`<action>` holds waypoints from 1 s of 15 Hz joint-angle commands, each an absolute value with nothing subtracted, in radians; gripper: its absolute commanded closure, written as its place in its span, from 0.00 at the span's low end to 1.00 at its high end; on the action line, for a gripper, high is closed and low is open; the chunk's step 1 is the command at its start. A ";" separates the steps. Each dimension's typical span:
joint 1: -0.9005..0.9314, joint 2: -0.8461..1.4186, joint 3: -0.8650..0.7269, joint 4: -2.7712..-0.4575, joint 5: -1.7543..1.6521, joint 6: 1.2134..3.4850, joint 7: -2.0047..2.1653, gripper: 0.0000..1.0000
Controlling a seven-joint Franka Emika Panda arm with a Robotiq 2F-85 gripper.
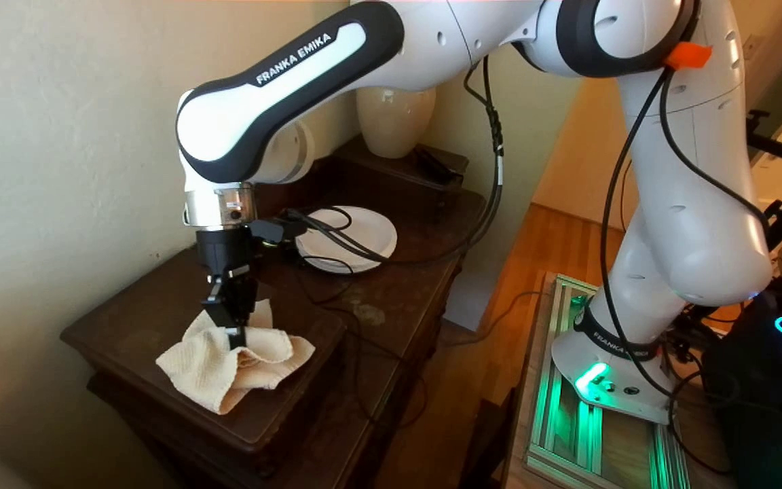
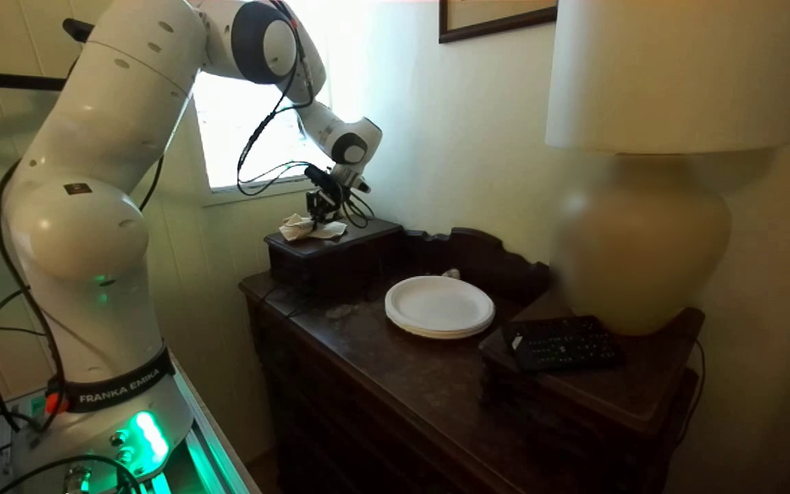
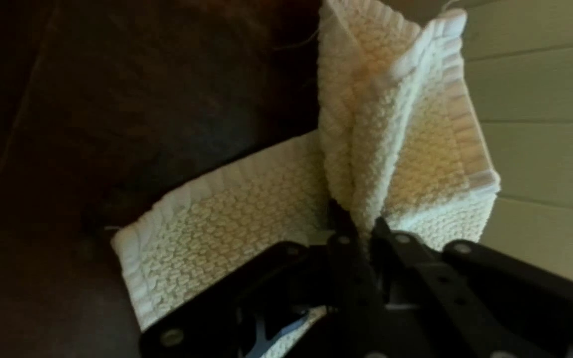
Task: Use the towel to wipe the left side of the cabinet.
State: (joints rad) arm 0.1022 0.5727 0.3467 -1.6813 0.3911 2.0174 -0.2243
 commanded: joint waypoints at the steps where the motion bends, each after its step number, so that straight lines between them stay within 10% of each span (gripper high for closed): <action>1: 0.107 0.501 0.322 -1.761 0.428 1.931 -0.199 0.97; 15: 0.102 0.539 0.211 -1.760 0.418 2.173 -0.184 0.98</action>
